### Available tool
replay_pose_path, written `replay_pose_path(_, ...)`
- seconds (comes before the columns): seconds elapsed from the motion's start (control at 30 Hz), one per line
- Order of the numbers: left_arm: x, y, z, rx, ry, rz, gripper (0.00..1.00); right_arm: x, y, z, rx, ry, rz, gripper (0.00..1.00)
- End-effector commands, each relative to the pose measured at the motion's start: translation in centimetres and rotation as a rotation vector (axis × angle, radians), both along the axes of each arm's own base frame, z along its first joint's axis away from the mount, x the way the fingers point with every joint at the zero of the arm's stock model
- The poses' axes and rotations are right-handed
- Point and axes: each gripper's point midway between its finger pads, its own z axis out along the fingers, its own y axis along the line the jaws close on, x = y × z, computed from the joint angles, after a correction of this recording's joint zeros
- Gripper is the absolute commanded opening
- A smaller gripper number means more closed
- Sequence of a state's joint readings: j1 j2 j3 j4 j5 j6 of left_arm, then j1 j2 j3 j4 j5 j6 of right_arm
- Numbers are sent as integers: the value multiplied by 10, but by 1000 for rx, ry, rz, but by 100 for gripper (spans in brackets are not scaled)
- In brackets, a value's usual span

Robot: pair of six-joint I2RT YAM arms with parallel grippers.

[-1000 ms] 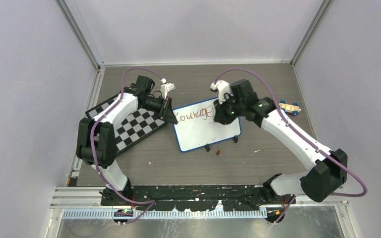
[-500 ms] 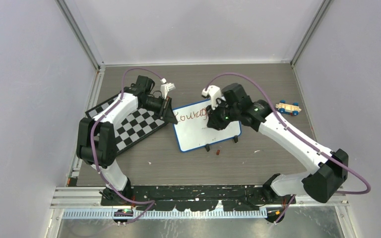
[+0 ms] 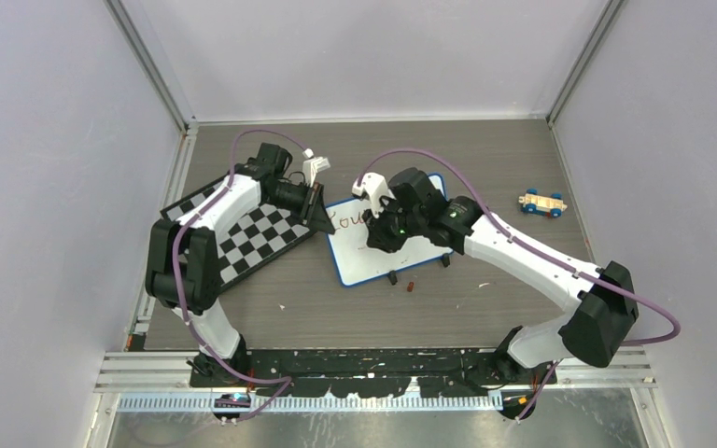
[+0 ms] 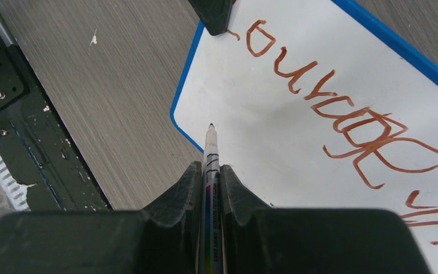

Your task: Write a sentence on the whiteboard

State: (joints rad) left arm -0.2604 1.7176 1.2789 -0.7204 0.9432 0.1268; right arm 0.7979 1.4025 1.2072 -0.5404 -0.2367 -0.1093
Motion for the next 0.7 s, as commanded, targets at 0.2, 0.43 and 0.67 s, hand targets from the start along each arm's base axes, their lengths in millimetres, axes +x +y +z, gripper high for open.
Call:
replay_pose_path(0.2,7,0,-7,27,7,21,0,7,16,4,47,-106,24,0)
replay_pose_path(0.43,6,0,-8,29,10,21,0,8,20,1,43,-107,7,0)
replay_pose_path(0.67,7,0,-9,30,10,19,0,10,26,0,31,-124,-4,0)
